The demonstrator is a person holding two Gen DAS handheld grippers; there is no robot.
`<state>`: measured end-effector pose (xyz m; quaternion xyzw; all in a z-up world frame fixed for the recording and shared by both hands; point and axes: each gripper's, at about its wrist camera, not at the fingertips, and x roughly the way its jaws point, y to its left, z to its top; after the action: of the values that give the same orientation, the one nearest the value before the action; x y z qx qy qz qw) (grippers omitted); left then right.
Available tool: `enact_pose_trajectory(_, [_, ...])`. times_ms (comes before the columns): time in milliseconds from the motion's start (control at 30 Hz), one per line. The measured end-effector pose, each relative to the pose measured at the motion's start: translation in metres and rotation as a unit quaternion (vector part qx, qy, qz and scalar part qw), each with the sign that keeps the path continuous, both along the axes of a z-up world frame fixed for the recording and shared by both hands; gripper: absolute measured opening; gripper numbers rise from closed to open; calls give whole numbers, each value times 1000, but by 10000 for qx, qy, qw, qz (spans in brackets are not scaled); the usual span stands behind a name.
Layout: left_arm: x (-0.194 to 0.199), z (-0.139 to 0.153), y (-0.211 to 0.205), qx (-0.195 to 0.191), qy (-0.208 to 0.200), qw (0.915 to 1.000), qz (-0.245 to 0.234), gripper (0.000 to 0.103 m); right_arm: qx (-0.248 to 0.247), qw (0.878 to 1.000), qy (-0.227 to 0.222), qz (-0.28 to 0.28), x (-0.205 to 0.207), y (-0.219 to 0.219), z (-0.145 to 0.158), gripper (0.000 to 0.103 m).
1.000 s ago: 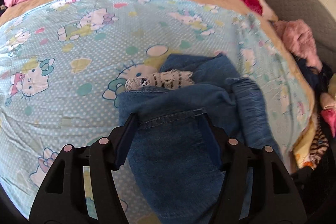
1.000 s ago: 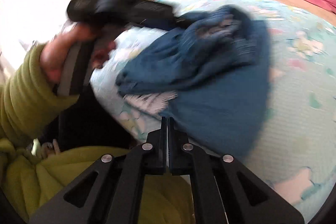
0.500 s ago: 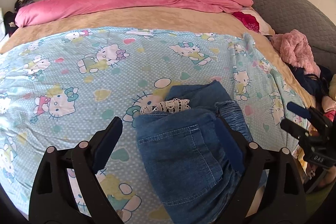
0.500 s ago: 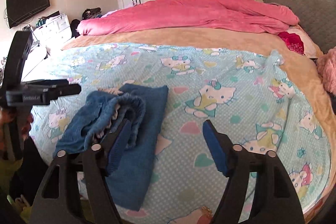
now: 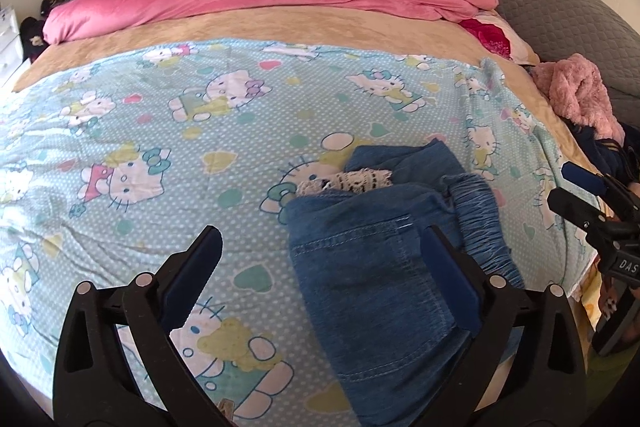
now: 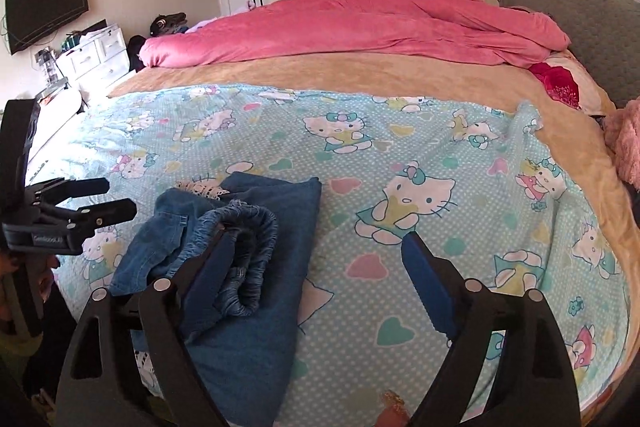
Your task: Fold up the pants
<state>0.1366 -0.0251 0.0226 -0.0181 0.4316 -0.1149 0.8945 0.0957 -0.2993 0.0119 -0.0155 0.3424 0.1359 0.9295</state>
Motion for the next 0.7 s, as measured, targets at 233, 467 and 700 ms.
enact_pose_trajectory(233, [0,-15,4,-43,175,9998,21,93,-29,9999,108,11,7,7,-8,85])
enact_pose_trajectory(467, [0,-26,1,-26,281,9996,-10,93,-68,9997,226,38,13,12,-17,85])
enact_pose_trajectory(700, [-2,-38,-7,-6,399,9992,-79,93,-39,9989,458,14,21,9,-31,85])
